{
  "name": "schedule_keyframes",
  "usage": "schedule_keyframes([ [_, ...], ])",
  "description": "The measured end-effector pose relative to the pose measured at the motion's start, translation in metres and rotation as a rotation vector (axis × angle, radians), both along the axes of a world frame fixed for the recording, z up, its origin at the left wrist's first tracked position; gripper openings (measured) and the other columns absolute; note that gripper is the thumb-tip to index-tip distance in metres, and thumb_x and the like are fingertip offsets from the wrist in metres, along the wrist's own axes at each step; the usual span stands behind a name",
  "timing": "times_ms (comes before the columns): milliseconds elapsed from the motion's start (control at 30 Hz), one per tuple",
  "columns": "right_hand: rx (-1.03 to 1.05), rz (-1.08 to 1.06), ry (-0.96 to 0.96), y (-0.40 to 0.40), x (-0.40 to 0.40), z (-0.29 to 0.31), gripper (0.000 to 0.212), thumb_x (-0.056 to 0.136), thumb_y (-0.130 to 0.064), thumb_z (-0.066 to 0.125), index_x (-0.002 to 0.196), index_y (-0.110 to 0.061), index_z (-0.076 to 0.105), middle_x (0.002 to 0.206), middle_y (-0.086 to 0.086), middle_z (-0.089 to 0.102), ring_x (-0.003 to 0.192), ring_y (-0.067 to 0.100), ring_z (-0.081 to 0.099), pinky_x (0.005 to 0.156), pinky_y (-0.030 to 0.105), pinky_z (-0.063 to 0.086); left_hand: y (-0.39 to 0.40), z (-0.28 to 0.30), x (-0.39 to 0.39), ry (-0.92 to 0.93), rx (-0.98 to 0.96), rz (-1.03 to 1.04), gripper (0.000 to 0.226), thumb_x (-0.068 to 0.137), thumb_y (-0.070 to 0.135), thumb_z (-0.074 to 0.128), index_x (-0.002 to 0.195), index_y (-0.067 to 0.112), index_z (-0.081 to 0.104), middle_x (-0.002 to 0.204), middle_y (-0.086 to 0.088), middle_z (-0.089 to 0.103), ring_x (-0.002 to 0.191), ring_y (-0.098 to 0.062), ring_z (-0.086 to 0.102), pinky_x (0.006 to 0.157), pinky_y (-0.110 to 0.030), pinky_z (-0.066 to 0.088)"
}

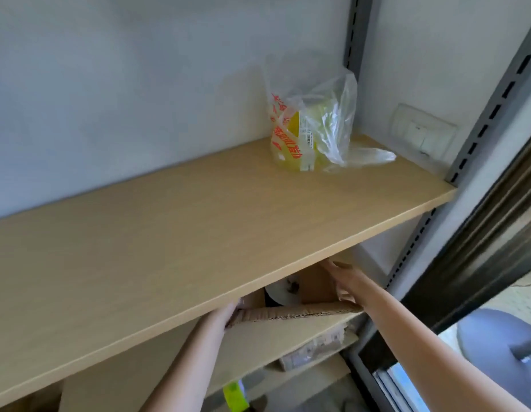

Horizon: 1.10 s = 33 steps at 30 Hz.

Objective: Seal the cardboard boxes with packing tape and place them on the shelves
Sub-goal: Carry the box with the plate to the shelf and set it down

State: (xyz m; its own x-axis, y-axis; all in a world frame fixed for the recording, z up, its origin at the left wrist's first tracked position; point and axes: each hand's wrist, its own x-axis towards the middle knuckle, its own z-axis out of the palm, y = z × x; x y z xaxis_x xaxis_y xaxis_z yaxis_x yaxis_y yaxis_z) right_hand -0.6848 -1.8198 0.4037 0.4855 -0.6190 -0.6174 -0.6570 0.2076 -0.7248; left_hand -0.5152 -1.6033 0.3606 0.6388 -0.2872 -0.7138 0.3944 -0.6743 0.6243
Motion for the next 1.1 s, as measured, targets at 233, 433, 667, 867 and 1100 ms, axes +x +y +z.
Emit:
schedule_keyframes([
  [233, 0.025, 0.228, -0.037, -0.062, -0.031, -0.004, 0.067, 0.09, -0.064, 0.054, 0.135, -0.014, 0.057, 0.132, 0.008, 0.062, 0.121, 0.028, 0.057, 0.106, 0.035, 0.041, -0.051, 0.01, -0.063, -0.191, -0.071, 0.173, 0.023, 0.093, 0.036, 0.061, 0.108, 0.018, 0.065, 0.109, -0.006, 0.064, 0.086, -0.018, 0.06, 0.081, -0.034, 0.05],
  [433, -0.003, 0.325, -0.048, -0.06, -0.044, 0.01, 0.071, 0.086, -0.07, 0.052, 0.133, -0.018, 0.06, 0.13, 0.005, 0.064, 0.119, 0.027, 0.059, 0.103, 0.032, 0.041, -0.032, 0.021, -0.103, -0.142, -0.053, 0.244, 0.038, 0.092, 0.048, 0.06, 0.124, 0.027, 0.057, 0.109, 0.003, 0.057, 0.089, -0.013, 0.056, 0.074, -0.026, 0.039],
  [667, -0.024, 0.425, -0.038, 0.016, -0.022, -0.002, 0.099, 0.069, -0.089, 0.051, 0.14, -0.02, 0.054, 0.138, 0.007, 0.059, 0.127, 0.03, 0.053, 0.112, 0.041, 0.038, 0.06, 0.024, -0.101, -0.179, -0.069, 0.304, 0.031, 0.086, 0.047, 0.067, 0.111, 0.03, 0.061, 0.104, 0.004, 0.063, 0.088, -0.01, 0.056, 0.084, -0.029, 0.039],
  [867, 0.041, 0.518, -0.049, 0.108, 0.009, -0.002, 0.064, 0.093, -0.058, 0.053, 0.143, -0.019, 0.047, 0.138, 0.007, 0.057, 0.126, 0.027, 0.052, 0.098, 0.031, 0.039, 0.155, 0.03, -0.102, -0.244, -0.071, 0.484, 0.059, 0.083, 0.046, 0.069, 0.134, 0.023, 0.049, 0.126, -0.003, 0.06, 0.108, -0.022, 0.059, 0.094, -0.038, 0.045],
  [1100, 0.195, 0.589, -0.094, 0.145, 0.041, 0.002, 0.039, 0.095, -0.047, 0.059, 0.122, -0.018, 0.06, 0.139, 0.016, 0.055, 0.126, 0.03, 0.053, 0.105, 0.036, 0.042, 0.196, 0.027, -0.092, -0.117, -0.057, 0.589, 0.064, 0.088, 0.049, 0.061, 0.141, 0.019, 0.044, 0.137, -0.008, 0.049, 0.118, -0.025, 0.048, 0.09, -0.035, 0.036],
])
